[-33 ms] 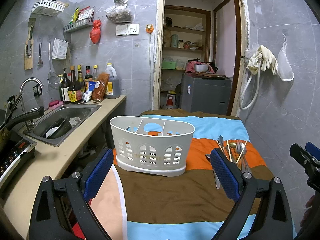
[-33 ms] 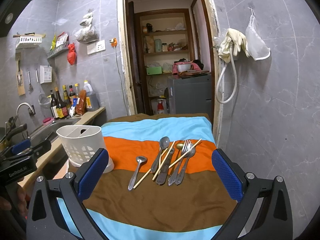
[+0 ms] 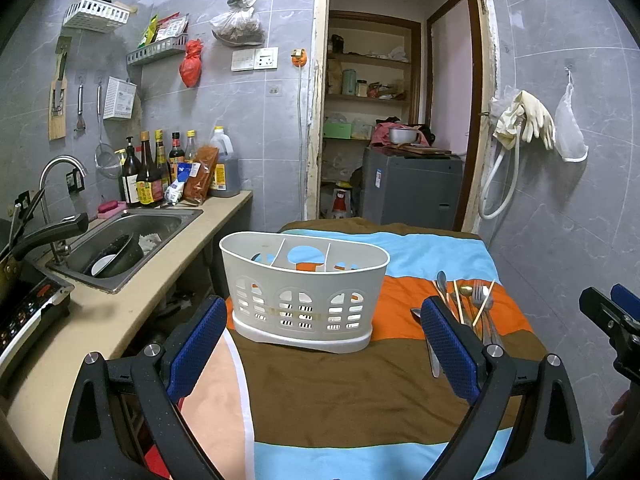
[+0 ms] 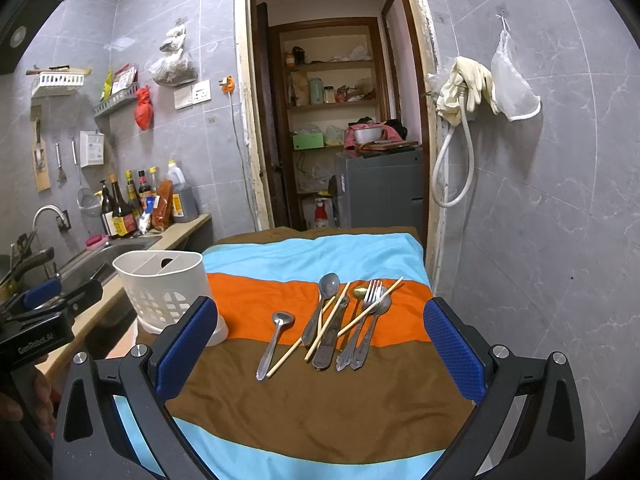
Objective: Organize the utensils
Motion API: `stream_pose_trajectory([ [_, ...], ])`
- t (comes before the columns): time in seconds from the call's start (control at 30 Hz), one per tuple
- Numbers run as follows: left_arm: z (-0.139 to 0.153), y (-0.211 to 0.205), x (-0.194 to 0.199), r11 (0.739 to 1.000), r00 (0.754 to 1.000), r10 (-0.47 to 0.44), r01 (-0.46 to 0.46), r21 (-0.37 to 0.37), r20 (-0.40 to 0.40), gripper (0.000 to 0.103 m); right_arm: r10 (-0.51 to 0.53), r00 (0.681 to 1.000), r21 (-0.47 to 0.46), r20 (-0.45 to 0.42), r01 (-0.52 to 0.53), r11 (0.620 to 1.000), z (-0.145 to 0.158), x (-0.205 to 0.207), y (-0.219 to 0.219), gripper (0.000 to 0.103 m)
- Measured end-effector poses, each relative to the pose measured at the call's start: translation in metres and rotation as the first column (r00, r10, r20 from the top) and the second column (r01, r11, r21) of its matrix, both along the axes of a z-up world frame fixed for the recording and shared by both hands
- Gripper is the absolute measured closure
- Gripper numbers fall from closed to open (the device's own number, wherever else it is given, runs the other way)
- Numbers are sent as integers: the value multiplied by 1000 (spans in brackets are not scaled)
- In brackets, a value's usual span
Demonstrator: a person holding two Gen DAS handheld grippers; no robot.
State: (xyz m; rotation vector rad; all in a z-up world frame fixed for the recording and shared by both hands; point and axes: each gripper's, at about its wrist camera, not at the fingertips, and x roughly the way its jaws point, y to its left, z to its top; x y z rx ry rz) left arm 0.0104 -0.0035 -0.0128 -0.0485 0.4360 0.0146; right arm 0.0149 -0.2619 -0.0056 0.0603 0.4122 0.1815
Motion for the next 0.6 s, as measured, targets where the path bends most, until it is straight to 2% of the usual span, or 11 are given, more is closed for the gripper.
stream_pose_trajectory([
  [0.37, 0, -2, 1, 1000, 1000, 1, -1, 0, 3, 8, -2, 1000, 0, -3, 2, 1000, 4, 1, 3, 0],
  [0.6, 0, -2, 1, 1000, 1000, 0, 0, -1, 4, 8, -3, 1000, -1, -4, 3, 1000, -4, -1, -3, 0],
])
